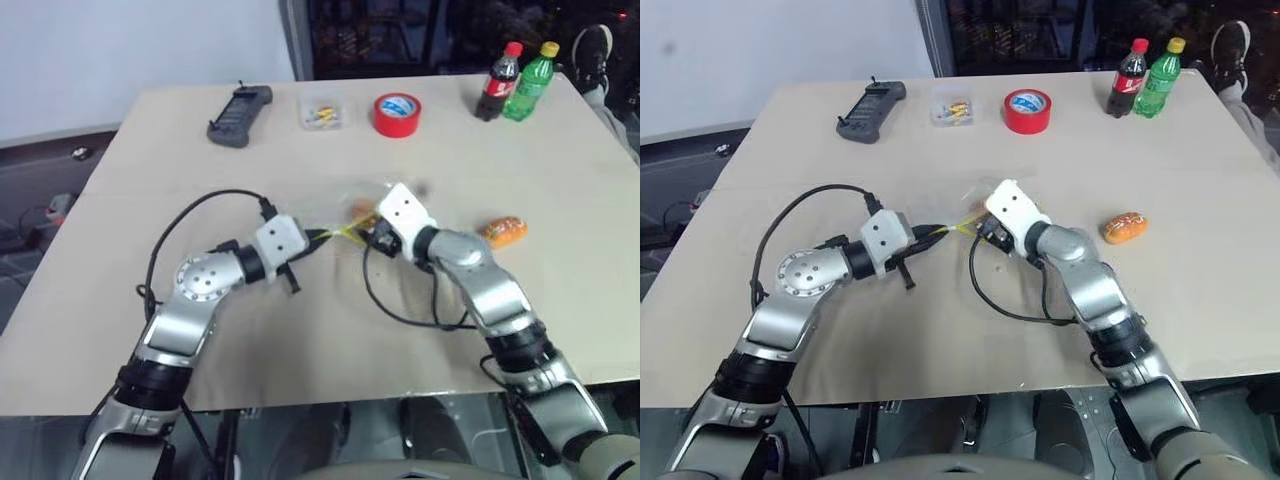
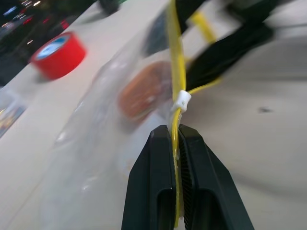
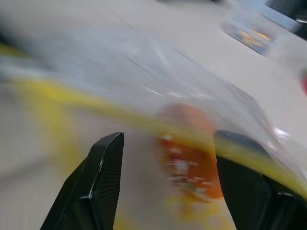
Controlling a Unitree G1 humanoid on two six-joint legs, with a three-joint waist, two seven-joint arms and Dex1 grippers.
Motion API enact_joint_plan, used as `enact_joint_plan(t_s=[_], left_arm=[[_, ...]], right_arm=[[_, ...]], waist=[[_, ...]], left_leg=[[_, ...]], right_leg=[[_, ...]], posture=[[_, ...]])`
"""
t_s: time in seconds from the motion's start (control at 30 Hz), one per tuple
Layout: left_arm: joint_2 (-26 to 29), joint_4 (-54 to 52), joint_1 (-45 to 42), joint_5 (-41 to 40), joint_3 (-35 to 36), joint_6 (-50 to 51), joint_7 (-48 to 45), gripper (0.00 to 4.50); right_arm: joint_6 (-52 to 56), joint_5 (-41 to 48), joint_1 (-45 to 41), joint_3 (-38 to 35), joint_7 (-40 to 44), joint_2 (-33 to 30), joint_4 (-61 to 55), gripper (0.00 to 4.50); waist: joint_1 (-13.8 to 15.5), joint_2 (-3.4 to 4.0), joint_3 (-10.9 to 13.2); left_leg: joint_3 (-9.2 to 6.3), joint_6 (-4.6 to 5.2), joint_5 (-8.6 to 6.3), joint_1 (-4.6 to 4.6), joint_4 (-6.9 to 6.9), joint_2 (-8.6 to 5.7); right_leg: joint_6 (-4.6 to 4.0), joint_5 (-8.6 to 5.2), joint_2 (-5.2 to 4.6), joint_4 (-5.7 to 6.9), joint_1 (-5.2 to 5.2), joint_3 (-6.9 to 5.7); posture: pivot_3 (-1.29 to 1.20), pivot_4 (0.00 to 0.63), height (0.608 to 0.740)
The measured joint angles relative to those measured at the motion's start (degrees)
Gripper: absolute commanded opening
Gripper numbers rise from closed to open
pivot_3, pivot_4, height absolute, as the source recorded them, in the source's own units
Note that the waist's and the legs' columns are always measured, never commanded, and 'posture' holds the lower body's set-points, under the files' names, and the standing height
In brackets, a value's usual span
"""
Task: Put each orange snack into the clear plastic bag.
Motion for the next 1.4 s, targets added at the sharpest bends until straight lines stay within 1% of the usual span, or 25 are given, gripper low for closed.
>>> enact_joint_plan(t_s=[0.03,0.07,0.13,0.2,0.23,0.3,0.4,0.47,0.5,0.63,0.77,0.87,1.03,1.1,1.13,1.17,1.2,1.23,1.33,1.4], left_arm=[[-0.5,0.4,-0.5,0.6,0.1,0.5,1.2,0.00],[-0.8,0.7,-0.8,1.0,0.2,1.0,2.1,0.00],[-1.8,1.5,-1.5,1.7,0.3,2.1,3.7,0.00],[-2.4,1.7,-1.8,2.1,0.3,2.7,4.4,0.00],[-2.8,1.7,-2.2,2.2,0.3,3.2,4.7,0.00],[-3.4,1.7,-2.9,2.4,0.2,3.7,4.9,0.00],[-3.8,1.9,-3.4,2.6,0.2,4.3,5.2,0.00],[-4.5,2.6,-3.8,2.7,-0.1,4.5,5.5,0.00],[-4.8,2.8,-4.1,2.7,-0.4,4.5,5.5,0.00],[-5.6,3.1,-5.2,2.8,-1.0,4.5,5.5,0.00],[-5.6,4.0,-5.5,3.0,-1.1,4.5,5.4,0.00],[-5.6,4.0,-5.6,3.2,-1.2,4.6,5.1,0.00],[-5.6,4.0,-5.6,3.2,-1.2,4.8,4.7,0.00],[-5.6,4.0,-5.6,3.3,-1.2,4.8,4.8,0.00],[-5.6,4.0,-5.6,3.3,-1.2,4.8,4.8,0.00],[-5.6,4.0,-5.6,3.3,-1.2,4.8,4.8,0.00],[-5.6,4.0,-5.6,3.3,-1.2,4.8,4.8,0.00],[-5.6,4.0,-5.6,3.3,-1.1,4.8,4.8,0.00],[-5.6,4.0,-5.3,3.3,-1.0,4.8,4.9,0.00],[-5.5,4.0,-5.1,3.3,-0.9,4.8,5.0,0.00]], right_arm=[[1.9,2.2,1.2,-1.7,1.0,-0.8,-3.8,3.15],[3.6,4.0,1.7,-3.3,1.5,-1.6,-6.7,3.70],[7.9,7.1,2.4,-8.7,0.0,-1.1,-12.1,4.40],[10.4,7.2,3.5,-11.9,-3.6,-0.1,-15.3,4.40],[11.8,5.5,4.7,-13.3,-8.3,1.0,-16.6,4.40],[12.7,2.4,6.2,-14.1,-13.6,1.8,-17.0,4.40],[16.8,-5.8,10.3,-14.0,-24.5,2.9,-17.0,4.40],[22.8,-12.3,11.0,-14.1,-33.1,6.2,-16.9,4.40],[24.6,-13.8,10.8,-14.6,-35.6,8.0,-16.8,4.40],[28.5,-16.3,7.7,-17.9,-43.4,16.8,-13.4,4.40],[28.2,-16.5,4.4,-21.0,-48.1,22.3,-9.0,4.40],[26.7,-15.9,4.2,-22.3,-49.6,23.9,-6.6,4.40],[19.3,-15.6,3.9,-25.9,-54.6,24.0,0.3,4.40],[15.8,-14.9,3.9,-27.1,-55.6,24.0,2.7,3.90],[14.4,-14.4,3.9,-27.4,-55.6,23.9,3.3,3.72],[12.1,-13.6,3.9,-27.5,-55.5,23.8,4.5,3.11],[11.6,-13.3,3.9,-27.5,-55.4,23.8,4.7,2.92],[10.0,-12.6,4.0,-27.5,-55.0,23.6,5.3,2.52],[6.8,-11.9,4.5,-27.2,-53.6,21.8,6.7,1.11],[4.9,-11.6,5.8,-26.2,-51.4,19.6,6.7,1.11]], waist=[[0.1,0.00,0.0],[0.1,0.00,0.0],[0.0,-0.01,0.0],[0.0,-0.01,0.0],[0.0,-0.01,0.0],[0.1,-0.01,0.0],[0.2,-0.02,0.0],[0.0,-0.02,0.0],[0.0,-0.02,0.0],[-0.3,-0.02,-0.1],[-0.2,0.00,-0.1],[-0.2,0.00,-0.1],[-0.2,0.01,-0.1],[-0.4,0.01,-0.1],[-0.6,0.01,-0.1],[-0.9,0.01,-0.1],[-1.0,0.01,-0.1],[-1.2,0.01,-0.1],[-1.5,0.01,-0.1],[-1.5,0.01,-0.1]], left_leg=[[0.00,0.00,0.00,-0.01,0.01,0.00],[0.00,0.00,0.00,-0.01,0.01,-0.01],[0.01,0.00,0.00,0.01,0.02,0.00],[0.01,0.00,0.00,0.02,0.01,0.03],[0.02,-0.01,0.00,0.03,0.01,0.03],[0.03,-0.01,0.00,0.02,0.01,0.01],[0.11,0.00,0.00,0.01,0.02,-0.03],[0.18,-0.01,0.01,0.02,0.02,-0.02],[0.19,-0.01,0.01,0.03,0.02,0.00],[0.34,-0.02,0.01,0.08,0.02,0.06],[0.37,-0.01,0.01,0.09,0.02,0.01],[0.37,-0.01,0.01,0.08,0.02,0.01],[0.38,-0.01,0.01,0.08,0.02,-0.01],[0.38,-0.01,0.01,0.09,0.02,0.01],[0.38,-0.02,0.01,0.09,0.02,0.01],[0.38,-0.01,0.01,0.09,0.02,0.01],[0.39,-0.01,0.01,0.09,0.02,0.01],[0.39,-0.01,0.01,0.09,0.02,0.01],[0.42,-0.01,0.01,0.09,0.02,0.00],[0.41,-0.01,0.01,0.09,0.02,0.01]], right_leg=[[0.01,0.00,0.00,0.00,0.00,-0.01],[0.03,0.02,0.00,0.00,0.01,0.00],[0.05,0.03,0.01,0.01,0.01,0.02],[0.05,0.03,0.01,0.05,0.00,0.00],[0.05,0.03,0.01,0.07,-0.01,0.02],[0.05,0.03,0.00,0.07,-0.01,0.02],[0.05,0.03,-0.04,0.08,-0.03,0.11],[0.05,0.03,-0.03,0.12,-0.10,0.20],[0.05,0.03,-0.03,0.16,-0.11,0.22],[0.04,0.03,-0.02,0.33,-0.21,0.36],[0.04,0.04,0.01,0.35,-0.20,0.38],[0.04,0.04,0.01,0.35,-0.20,0.38],[0.04,0.04,0.01,0.36,-0.21,0.38],[0.04,0.03,0.02,0.39,-0.22,0.39],[0.04,0.03,0.02,0.40,-0.23,0.40],[0.04,0.03,0.02,0.40,-0.22,0.40],[0.04,0.03,0.02,0.40,-0.22,0.41],[0.04,0.04,0.01,0.40,-0.22,0.42],[0.04,0.04,0.01,0.41,-0.23,0.43],[0.04,0.03,0.02,0.41,-0.23,0.43]], posture=[[0.00,0.150,0.740],[0.00,0.150,0.740],[0.00,0.150,0.740],[0.00,0.150,0.740],[0.00,0.150,0.740],[0.00,0.150,0.740],[0.00,0.150,0.740],[0.00,0.150,0.740],[0.00,0.150,0.740],[0.00,0.150,0.740],[0.00,0.150,0.740],[0.00,0.150,0.740],[0.00,0.150,0.740],[0.00,0.150,0.740],[0.00,0.150,0.740],[0.00,0.150,0.740],[0.00,0.150,0.740],[0.00,0.150,0.740],[0.00,0.150,0.740],[0.00,0.150,0.740]])
